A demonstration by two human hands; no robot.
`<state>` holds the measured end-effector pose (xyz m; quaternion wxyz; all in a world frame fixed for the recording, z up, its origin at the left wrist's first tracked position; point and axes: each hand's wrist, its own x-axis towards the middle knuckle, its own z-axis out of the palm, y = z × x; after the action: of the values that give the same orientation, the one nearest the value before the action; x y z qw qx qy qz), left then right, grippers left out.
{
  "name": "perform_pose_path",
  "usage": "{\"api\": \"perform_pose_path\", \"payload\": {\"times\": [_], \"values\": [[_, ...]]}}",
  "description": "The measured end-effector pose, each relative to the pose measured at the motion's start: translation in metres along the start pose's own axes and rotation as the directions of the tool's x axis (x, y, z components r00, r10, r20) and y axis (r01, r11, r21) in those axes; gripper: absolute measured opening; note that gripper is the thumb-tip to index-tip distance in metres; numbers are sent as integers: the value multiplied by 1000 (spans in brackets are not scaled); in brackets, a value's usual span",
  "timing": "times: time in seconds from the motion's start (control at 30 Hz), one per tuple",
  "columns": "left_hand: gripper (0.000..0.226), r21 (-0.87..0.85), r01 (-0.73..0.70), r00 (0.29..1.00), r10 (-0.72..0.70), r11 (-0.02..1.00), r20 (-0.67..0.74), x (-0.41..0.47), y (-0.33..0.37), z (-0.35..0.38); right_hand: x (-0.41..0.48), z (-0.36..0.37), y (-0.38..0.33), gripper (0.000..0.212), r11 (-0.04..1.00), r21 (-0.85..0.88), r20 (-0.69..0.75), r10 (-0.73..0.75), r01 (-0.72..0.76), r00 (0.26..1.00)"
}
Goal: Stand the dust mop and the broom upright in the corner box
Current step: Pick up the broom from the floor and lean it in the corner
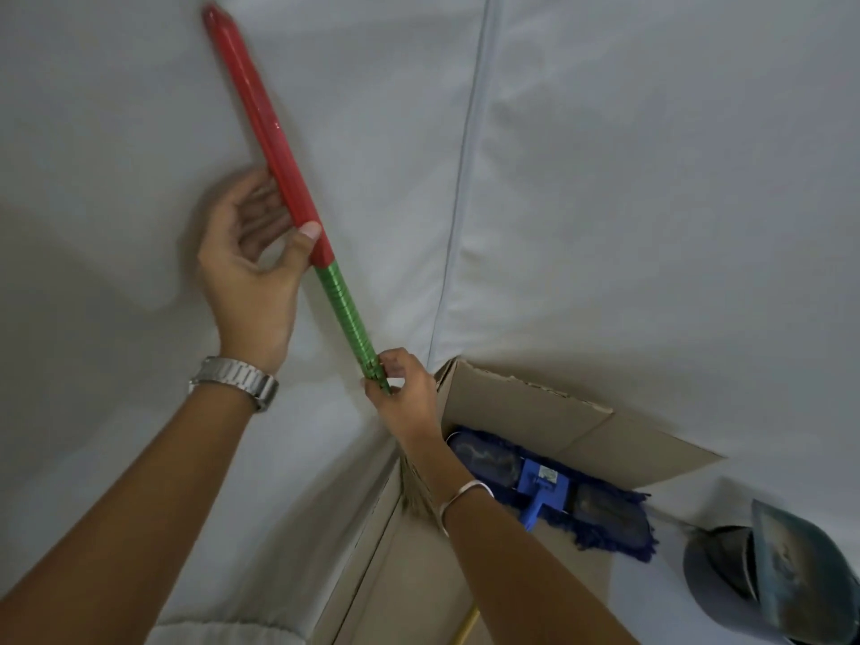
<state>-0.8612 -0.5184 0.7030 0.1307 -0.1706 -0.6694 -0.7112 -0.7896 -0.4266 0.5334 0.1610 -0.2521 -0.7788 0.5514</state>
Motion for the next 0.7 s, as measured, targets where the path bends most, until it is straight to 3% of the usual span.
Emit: {"api": "perform_pose_path", "payload": {"times": [0.47,0.7], "values": [[44,179,-150,979,172,972,-113,-24,10,23,-8,-11,8,25,997,78,-10,23,-22,1000],[51,300,-181,937,257,936,-235,-80,18,47,-23,-49,25,51,1000,-13,96,28,-27,995]]}}
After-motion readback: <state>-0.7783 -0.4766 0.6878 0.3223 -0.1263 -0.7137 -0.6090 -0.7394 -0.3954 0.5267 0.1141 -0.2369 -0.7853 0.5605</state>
